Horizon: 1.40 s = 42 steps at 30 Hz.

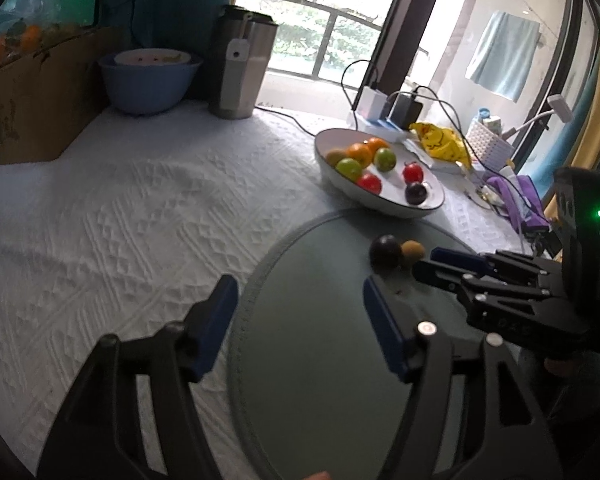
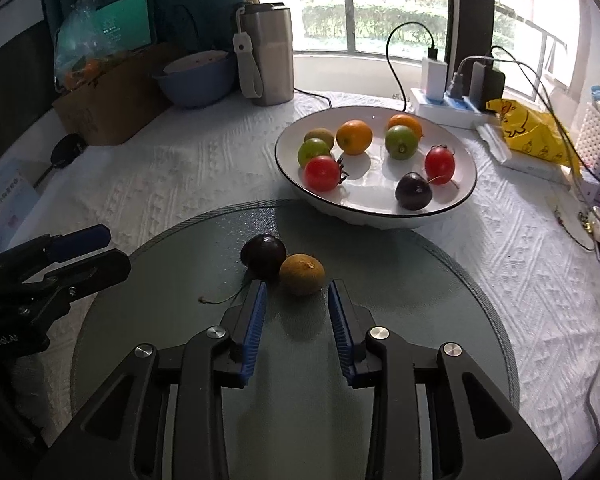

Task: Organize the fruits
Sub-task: 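Grasp the brown kiwi with the right tool while the left tool grasps the other dark plum, then carry the brown kiwi and dark plum onto the plate and release both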

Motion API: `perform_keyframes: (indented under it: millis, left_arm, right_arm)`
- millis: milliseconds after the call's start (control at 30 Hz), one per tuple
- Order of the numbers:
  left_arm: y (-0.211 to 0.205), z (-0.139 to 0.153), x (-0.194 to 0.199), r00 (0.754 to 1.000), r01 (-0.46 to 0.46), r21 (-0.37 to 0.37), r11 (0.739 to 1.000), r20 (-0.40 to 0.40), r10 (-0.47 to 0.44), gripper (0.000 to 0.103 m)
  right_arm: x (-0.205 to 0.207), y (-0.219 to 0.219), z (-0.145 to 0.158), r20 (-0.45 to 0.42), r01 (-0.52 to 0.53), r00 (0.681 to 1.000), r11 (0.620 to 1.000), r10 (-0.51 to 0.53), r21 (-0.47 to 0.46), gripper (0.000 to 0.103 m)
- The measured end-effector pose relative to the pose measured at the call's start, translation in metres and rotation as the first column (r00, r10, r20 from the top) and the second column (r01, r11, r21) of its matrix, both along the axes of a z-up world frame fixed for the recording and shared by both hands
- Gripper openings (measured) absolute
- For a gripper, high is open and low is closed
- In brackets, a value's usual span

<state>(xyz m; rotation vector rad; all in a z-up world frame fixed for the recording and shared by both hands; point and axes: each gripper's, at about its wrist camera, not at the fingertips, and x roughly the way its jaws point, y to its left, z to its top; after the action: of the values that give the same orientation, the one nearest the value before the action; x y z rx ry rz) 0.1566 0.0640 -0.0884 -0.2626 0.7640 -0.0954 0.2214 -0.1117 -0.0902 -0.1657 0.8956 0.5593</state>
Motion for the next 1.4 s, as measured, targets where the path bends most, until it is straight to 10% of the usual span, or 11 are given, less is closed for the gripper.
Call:
perform_keyframes:
  millis: [1033,1400]
  left_arm:
    - [-0.078,-0.009,0.074,0.986,0.149,0.085,0.985,-0.092,-0.141,0.066]
    - [-0.09,-0.013,0.074,0.983,0.164,0.148,0.975,-0.111,-0.148,0.03]
  right_arm:
    - [0.03,-0.049,0.003,0.009,0.018,1.0,0.997,-0.019,0.072,0.027]
    - [0.029,-0.06,0.006,0.013,0.032,0.999,0.995,-0.034,0.09,0.027]
